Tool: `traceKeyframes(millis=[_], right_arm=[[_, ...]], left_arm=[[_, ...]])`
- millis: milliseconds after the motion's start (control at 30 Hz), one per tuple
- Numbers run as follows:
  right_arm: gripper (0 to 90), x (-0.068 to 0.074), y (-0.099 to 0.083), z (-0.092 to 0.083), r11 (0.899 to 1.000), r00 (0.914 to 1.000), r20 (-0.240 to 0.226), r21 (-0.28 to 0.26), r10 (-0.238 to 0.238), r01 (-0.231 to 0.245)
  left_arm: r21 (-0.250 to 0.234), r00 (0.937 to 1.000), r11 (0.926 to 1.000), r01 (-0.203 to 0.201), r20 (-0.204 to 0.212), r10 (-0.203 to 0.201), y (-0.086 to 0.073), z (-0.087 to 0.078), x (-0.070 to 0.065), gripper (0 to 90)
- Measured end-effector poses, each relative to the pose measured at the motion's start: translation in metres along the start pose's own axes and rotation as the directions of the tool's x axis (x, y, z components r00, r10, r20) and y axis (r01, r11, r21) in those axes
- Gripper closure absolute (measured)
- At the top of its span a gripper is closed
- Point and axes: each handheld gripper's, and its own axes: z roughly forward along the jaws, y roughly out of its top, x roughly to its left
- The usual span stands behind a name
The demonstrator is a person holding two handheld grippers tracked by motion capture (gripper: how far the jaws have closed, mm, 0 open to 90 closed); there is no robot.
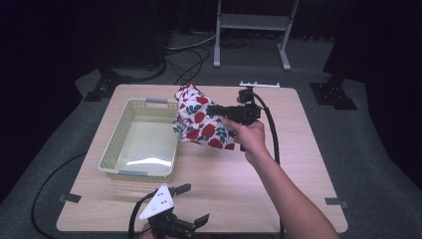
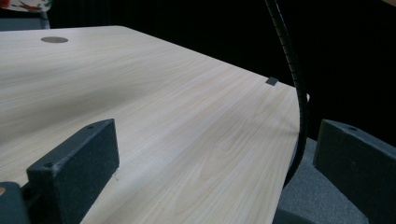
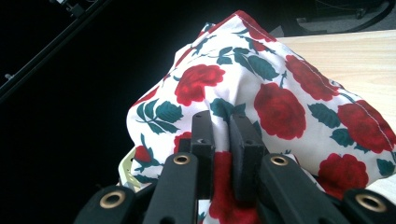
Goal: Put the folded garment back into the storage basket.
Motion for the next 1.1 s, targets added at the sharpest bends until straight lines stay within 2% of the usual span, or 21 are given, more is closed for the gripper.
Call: traceKeyframes(millis=[1100], right_arm=[[81.3, 0.022, 0.012, 0.034, 0.998, 0.9981, -0.042, 0.028, -0.046, 0.047]], left_arm=[[-0.003, 1.0, 1.0, 0.0, 0.004, 0.0, 0.0, 0.0, -0.001, 0.0]])
